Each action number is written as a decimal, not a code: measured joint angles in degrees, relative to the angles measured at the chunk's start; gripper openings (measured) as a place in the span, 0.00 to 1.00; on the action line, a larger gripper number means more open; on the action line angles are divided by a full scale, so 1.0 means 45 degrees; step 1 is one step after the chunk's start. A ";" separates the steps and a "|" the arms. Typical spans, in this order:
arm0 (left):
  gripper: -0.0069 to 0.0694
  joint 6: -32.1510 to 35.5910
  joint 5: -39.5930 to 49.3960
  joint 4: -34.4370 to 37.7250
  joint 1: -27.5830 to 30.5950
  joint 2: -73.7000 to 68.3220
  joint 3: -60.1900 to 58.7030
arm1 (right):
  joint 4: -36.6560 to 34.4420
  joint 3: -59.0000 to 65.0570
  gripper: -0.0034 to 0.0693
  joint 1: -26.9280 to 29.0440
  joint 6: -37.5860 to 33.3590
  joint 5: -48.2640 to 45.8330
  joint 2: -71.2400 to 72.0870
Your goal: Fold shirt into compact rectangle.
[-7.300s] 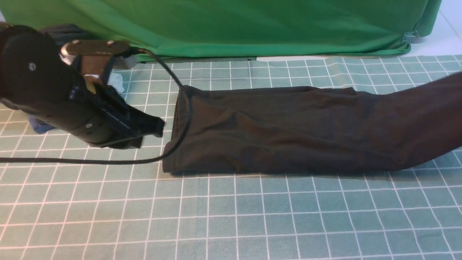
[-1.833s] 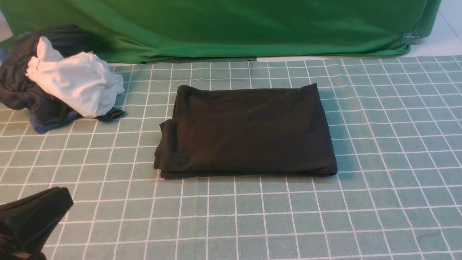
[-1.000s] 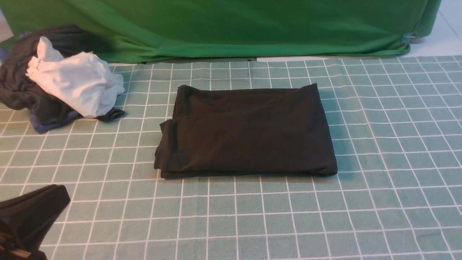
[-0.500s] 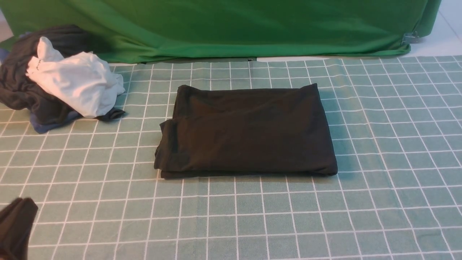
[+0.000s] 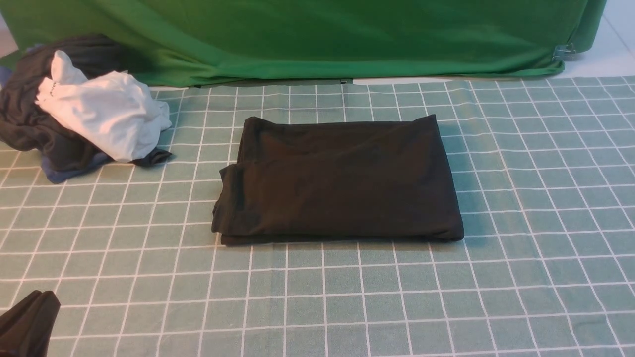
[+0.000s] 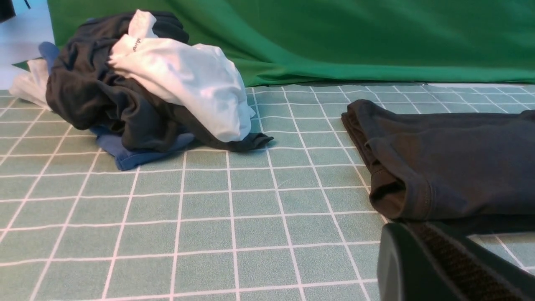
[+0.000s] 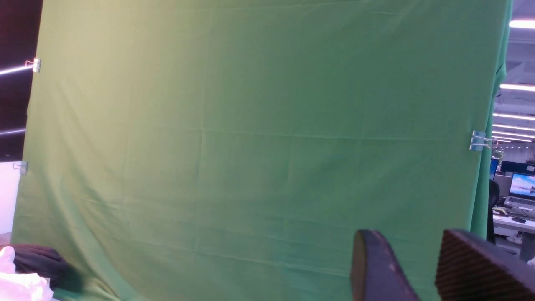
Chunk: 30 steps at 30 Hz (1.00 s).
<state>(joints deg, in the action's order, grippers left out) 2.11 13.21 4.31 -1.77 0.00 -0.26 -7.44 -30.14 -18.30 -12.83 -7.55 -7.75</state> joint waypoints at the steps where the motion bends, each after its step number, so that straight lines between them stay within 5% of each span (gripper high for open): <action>1: 0.11 0.0000 0.0023 0.0000 0.0000 0.0000 0.0000 | 0.0000 0.0000 0.37 0.0000 0.0000 0.0000 0.0000; 30: 0.11 0.0000 0.0033 0.0000 0.0000 0.0000 0.0000 | 0.0000 0.0000 0.37 0.0000 -0.0606 0.0000 0.0000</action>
<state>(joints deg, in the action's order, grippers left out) 2.11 13.36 4.31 -1.77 0.00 -0.26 -7.44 -30.14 -18.30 -15.56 -7.55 -7.75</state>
